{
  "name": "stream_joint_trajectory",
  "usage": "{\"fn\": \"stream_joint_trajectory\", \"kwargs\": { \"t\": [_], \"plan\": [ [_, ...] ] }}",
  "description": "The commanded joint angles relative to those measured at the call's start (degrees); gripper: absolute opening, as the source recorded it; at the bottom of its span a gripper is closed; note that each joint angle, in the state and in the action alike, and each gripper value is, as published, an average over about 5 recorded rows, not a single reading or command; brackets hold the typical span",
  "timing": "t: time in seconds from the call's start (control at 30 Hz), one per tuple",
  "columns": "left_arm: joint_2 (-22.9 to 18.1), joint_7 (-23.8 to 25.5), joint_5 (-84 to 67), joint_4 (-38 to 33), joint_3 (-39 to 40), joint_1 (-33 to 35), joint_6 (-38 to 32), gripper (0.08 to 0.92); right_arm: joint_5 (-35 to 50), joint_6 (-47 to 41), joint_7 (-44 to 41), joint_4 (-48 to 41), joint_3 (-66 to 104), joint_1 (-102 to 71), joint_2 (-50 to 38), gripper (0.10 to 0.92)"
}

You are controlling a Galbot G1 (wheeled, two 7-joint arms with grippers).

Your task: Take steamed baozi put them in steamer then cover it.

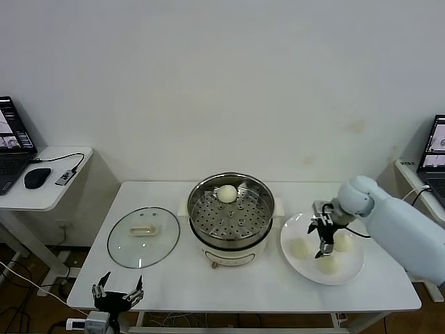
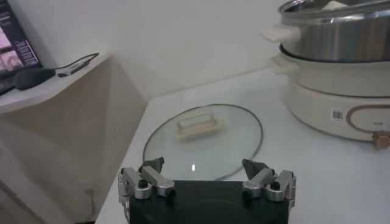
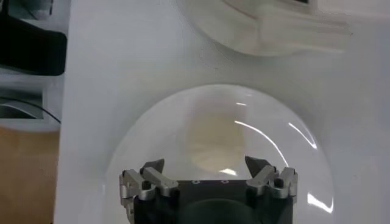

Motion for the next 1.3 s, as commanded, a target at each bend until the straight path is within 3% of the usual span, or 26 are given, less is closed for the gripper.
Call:
{"fn": "stream_joint_trajectory", "kwargs": {
  "t": [0.03,1.03,1.13,1.3],
  "plan": [
    [0.2,0.0,0.0,0.4,-0.2,0.0,0.0,0.823,-2.8,1.2,2.4,-3.2,1.0,-1.8,3.6,0.823],
    [-0.1,0.1,0.1,2.2,0.3,-1.2,0.0,0.823,-4.5,2.0,2.6,-8.2,0.6,-1.4,6.7,0.823],
    [-0.1,0.1,0.1,2.3,0.3,-1.2,0.0,0.823,-4.3,2.0,2.6,-8.3,0.6,-1.4,6.8,0.792],
    [-0.2,0.0,0.1,2.5,0.5,-1.3,0.0,0.823,-3.6,1.9,2.5,-8.1,0.9,-1.3,6.6,0.658]
  ]
}}
